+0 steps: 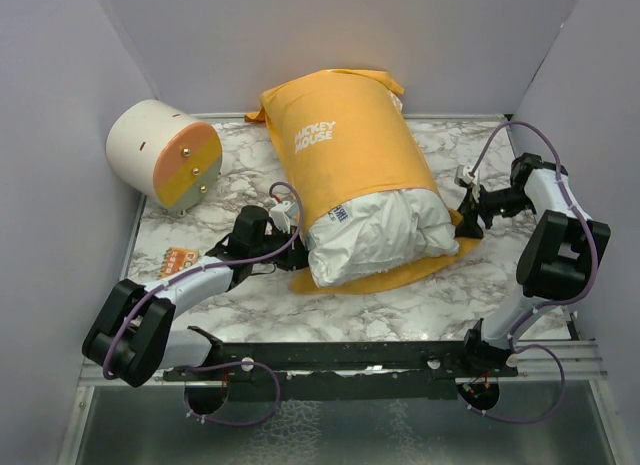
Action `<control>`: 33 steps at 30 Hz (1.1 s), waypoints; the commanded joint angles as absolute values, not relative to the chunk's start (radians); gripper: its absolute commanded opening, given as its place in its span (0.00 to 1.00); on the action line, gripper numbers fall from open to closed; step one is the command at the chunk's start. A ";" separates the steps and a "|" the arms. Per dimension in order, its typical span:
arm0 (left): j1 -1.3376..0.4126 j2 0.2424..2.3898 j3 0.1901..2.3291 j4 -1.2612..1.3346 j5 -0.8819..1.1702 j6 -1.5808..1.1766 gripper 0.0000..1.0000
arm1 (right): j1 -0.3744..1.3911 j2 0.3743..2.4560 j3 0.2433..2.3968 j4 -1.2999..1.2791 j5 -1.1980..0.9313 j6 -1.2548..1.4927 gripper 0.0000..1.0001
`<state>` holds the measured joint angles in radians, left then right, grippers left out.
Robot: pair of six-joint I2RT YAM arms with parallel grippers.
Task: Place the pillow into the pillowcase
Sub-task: Stuff the pillow into the pillowcase.
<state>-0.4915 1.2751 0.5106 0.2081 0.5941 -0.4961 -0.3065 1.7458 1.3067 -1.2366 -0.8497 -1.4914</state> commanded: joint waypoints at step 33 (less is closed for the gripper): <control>-0.474 0.749 0.765 0.029 0.377 -0.317 0.00 | -0.190 1.408 1.620 -1.403 -1.404 -1.382 0.00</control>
<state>-0.4786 0.7689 0.5716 0.0071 0.4606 -0.3962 -0.2039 1.4090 1.4479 -1.4128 -1.1473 -1.5314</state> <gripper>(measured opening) 0.015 0.012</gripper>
